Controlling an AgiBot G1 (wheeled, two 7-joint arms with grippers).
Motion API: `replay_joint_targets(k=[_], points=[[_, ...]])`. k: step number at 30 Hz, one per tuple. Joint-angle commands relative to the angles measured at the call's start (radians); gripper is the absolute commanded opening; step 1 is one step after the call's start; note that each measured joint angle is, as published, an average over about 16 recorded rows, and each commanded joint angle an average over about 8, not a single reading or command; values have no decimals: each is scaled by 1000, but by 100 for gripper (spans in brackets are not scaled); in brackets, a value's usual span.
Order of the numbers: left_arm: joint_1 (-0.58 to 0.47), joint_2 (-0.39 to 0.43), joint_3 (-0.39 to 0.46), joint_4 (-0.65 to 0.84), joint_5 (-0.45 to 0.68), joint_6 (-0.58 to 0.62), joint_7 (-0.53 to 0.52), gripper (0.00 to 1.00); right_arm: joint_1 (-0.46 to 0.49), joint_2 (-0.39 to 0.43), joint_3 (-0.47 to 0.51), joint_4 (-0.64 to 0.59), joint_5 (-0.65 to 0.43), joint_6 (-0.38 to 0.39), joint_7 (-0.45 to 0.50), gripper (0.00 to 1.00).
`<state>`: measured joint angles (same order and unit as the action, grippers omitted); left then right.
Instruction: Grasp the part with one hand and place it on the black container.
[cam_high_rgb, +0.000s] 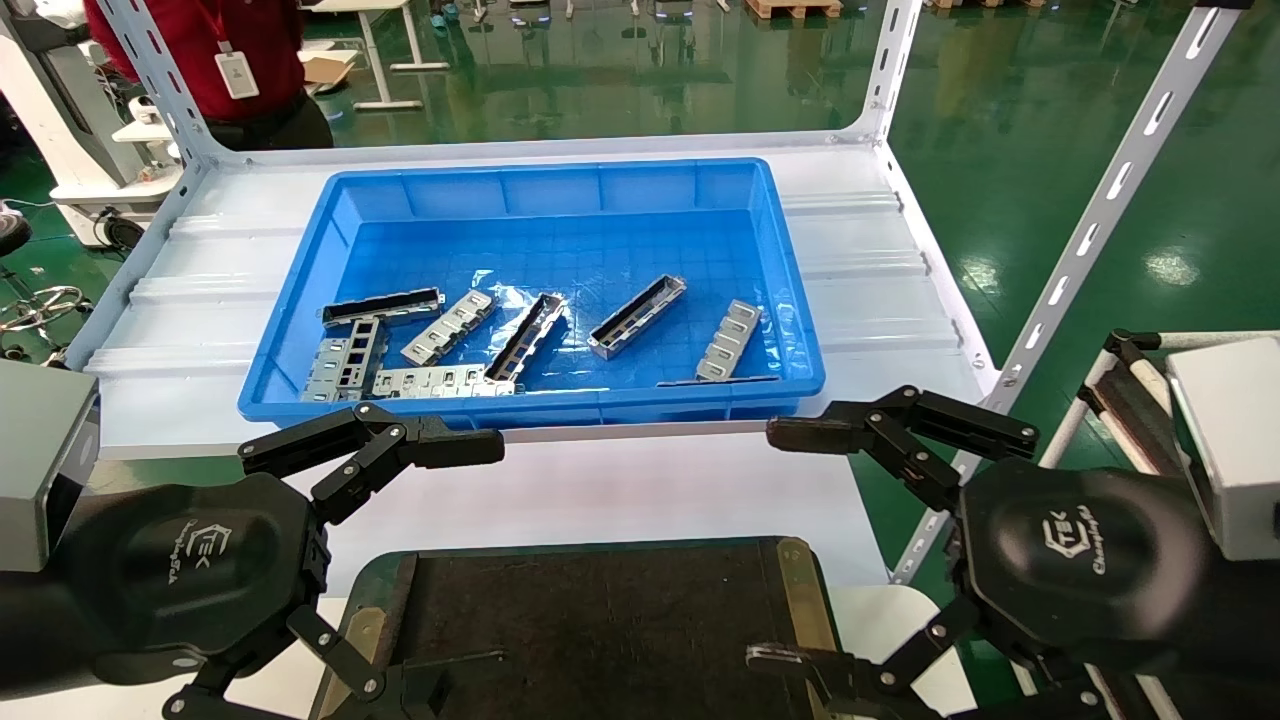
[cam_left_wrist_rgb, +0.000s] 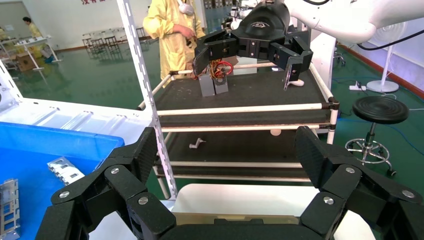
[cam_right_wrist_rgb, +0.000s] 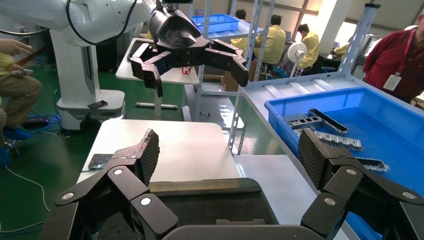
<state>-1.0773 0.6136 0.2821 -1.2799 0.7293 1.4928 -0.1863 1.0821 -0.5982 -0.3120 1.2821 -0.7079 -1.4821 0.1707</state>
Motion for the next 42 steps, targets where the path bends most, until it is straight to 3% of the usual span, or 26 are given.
replay_joint_targets(k=[1,42], points=[[0,0,0,0,0,0,0,100,0,0,0,0,0,0,0,100],[0,0,0,0,0,0,0,100,0,0,0,0,0,0,0,100]])
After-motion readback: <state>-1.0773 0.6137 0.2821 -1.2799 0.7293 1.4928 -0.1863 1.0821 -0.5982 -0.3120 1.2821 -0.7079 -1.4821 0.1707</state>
